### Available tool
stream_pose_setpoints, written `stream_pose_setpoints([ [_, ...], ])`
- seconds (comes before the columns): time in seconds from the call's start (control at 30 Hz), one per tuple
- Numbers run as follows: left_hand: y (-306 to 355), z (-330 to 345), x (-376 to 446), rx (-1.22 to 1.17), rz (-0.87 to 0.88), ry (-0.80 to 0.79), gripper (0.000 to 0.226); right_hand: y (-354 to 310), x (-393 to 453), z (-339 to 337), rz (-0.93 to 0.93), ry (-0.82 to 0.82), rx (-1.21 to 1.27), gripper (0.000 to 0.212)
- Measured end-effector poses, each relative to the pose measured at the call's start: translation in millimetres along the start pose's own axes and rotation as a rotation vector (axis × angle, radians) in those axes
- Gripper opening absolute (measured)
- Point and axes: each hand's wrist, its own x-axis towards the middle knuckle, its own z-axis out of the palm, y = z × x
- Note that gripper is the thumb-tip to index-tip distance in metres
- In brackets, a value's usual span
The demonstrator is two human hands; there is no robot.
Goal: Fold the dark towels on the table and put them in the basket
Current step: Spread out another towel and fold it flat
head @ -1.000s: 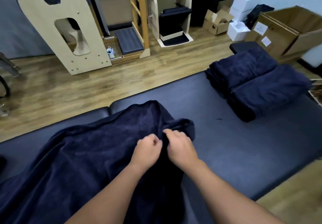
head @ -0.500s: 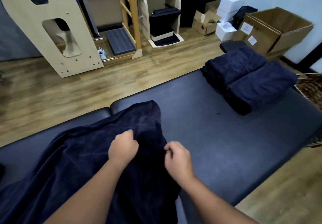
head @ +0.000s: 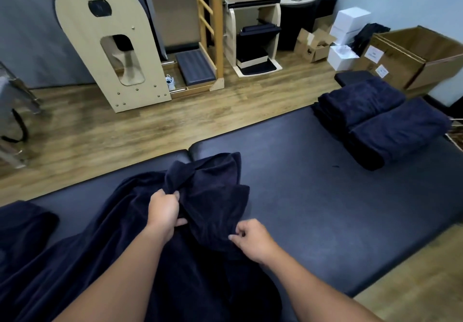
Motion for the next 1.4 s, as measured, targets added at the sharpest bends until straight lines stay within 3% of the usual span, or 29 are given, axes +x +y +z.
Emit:
stream_pose_setpoints([
  [0.17,18.4,8.7,-8.2,-0.066,0.085,-0.026,0.023,8.5,-23.7,-28.7,0.260,0.422,0.301,0.036],
  [0.4,42.5,92.7,-27.0,0.082,0.207,-0.318,0.008,56.8,-75.7,-122.5,0.479,0.980,0.153,0.028],
  [0.47,54.7,125.9,-39.7,0.090,0.263,-0.347,0.008,67.3,-90.2,-151.6,0.482,1.167,0.156,0.029],
  [0.53,67.1,154.0,-48.8,0.053,0.294,-0.361,0.014,76.9,-102.3,-168.9,0.358,1.308,0.104,0.030],
  [0.6,72.7,177.0,-54.6,0.108,0.336,-0.404,0.018,82.7,-112.4,-172.7,0.170,1.251,-0.007,0.031],
  [0.67,68.6,190.9,-56.4,0.300,0.420,-0.438,0.028,95.2,-111.8,-164.9,0.125,0.998,-0.019,0.033],
  [0.73,58.2,199.8,-57.5,0.530,0.466,-0.467,0.033,124.3,-103.0,-154.9,0.258,0.806,0.020,0.027],
  [0.8,45.4,205.1,-50.9,0.686,0.478,-0.476,0.034,151.6,-95.7,-146.6,0.462,0.757,0.072,0.005],
  [0.9,30.2,210.8,-38.2,0.785,0.454,-0.455,0.032,175.0,-88.7,-140.1,0.674,0.740,0.177,0.035],
  [1.03,19.1,225.6,-36.1,0.842,0.467,-0.421,0.026,190.8,-73.6,-145.5,0.741,0.731,0.277,0.064],
  [1.07,16.3,231.0,-36.6,0.855,0.477,-0.407,0.038,194.4,-67.3,-148.1,0.757,0.710,0.263,0.069],
  [1.13,10.0,241.8,-33.1,0.866,0.482,-0.409,0.089,200.2,-55.3,-152.1,0.739,0.642,0.164,0.068],
  [1.17,5.6,245.4,-28.3,0.897,0.469,-0.434,0.109,200.1,-51.4,-153.7,0.710,0.608,0.098,0.056],
  [1.2,0.5,251.2,-22.6,0.959,0.454,-0.477,0.115,201.7,-47.7,-156.9,0.678,0.574,0.033,0.039],
  [1.23,-3.0,255.7,-17.8,1.051,0.437,-0.509,0.107,205.1,-45.2,-160.8,0.646,0.551,-0.015,0.028],
  [1.33,-1.2,268.0,-6.1,1.274,0.533,-0.397,0.033,218.2,-43.2,-185.3,0.616,0.562,-0.076,0.028],
  [1.4,12.3,281.2,1.6,1.224,0.638,-0.295,0.014,231.9,-45.2,-212.2,0.617,0.658,-0.063,0.029],
])
